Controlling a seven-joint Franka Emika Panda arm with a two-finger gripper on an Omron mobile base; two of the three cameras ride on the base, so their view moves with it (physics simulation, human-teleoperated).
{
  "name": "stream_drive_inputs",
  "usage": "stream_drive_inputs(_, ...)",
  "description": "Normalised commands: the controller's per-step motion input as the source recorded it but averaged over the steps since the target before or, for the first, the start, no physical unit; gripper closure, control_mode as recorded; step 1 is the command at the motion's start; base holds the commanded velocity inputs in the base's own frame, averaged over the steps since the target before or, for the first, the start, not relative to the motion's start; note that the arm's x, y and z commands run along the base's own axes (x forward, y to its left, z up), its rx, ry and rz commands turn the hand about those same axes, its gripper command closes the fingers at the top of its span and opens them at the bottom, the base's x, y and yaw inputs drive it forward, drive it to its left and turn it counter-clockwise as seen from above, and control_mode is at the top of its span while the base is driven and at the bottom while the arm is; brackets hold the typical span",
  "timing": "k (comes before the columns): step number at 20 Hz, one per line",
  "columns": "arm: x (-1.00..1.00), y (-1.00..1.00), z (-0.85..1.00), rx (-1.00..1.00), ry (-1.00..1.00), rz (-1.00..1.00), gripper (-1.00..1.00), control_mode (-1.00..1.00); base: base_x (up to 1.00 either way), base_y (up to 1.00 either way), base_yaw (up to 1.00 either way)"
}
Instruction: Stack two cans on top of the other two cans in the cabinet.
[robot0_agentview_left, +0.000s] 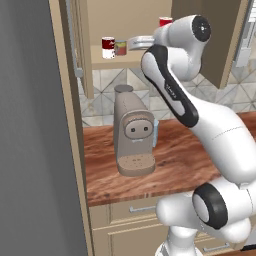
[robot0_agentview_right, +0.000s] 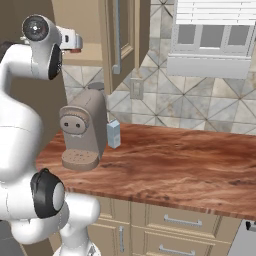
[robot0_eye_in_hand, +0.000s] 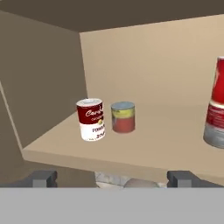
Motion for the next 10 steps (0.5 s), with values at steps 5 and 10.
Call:
stream_drive_inputs(5,-0.2,0.47,0.0,0.05,0.09,0.12,-1.0,-1.0,0.0,0.0,0.0)
stream_drive_inputs(10,-0.08,0.39,0.0,0.02,0.08,0.02,-1.0,-1.0,0.0,0.0,0.0)
